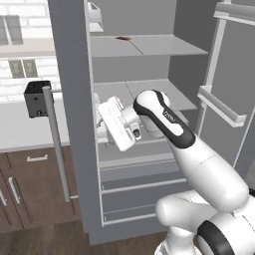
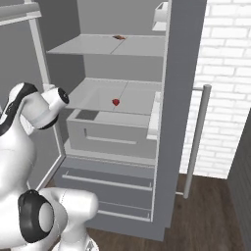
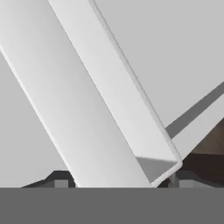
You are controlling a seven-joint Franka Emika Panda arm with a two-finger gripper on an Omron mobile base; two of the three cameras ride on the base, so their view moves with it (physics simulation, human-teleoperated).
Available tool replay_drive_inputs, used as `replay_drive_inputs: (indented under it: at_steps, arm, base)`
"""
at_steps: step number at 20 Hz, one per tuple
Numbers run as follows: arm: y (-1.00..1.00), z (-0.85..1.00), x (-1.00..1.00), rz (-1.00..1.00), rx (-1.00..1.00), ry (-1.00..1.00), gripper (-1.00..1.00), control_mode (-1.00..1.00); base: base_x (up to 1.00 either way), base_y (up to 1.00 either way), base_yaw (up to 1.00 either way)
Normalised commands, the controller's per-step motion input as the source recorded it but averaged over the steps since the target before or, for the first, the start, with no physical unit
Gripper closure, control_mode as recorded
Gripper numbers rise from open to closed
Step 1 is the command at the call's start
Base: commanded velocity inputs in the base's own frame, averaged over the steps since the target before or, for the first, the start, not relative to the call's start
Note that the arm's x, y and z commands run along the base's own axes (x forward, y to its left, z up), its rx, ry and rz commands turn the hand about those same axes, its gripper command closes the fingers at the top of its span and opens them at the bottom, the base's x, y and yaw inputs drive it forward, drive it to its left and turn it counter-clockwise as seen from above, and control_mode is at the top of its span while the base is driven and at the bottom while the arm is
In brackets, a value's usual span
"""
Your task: Take the strawberry from the fridge and place it on top of the pancake, located on the dining counter.
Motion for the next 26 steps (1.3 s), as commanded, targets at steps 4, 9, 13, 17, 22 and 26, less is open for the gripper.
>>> replay_drive_inputs:
  at_steps: [4, 9, 13, 17, 22, 26]
  arm:
    - [-0.06, 0.0, 0.0, -0.01, 0.0, 0.0, -1.0, -1.0]
    - [-0.73, 0.09, 0.0, 0.0, 0.01, 0.0, -1.0, -1.0]
    - [-0.88, 0.02, 0.21, 0.0, -0.04, 0.02, -1.0, -1.0]
    - [-0.94, -0.1, 0.36, 0.04, -0.42, 0.01, -1.0, -1.0]
    - [-0.87, -0.14, 0.0, 0.23, -0.7, -0.15, -1.0, -1.0]
    - [-1.0, -0.16, -0.02, 0.27, -0.63, -0.08, -1.0, -1.0]
  base:
    - [0.0, 0.0, 0.0]
    - [0.0, 0.0, 0.0]
    - [0.0, 0.0, 0.0]
    - [0.0, 0.0, 0.0]
    - [0.0, 0.0, 0.0]
    - [0.0, 0.0, 0.0]
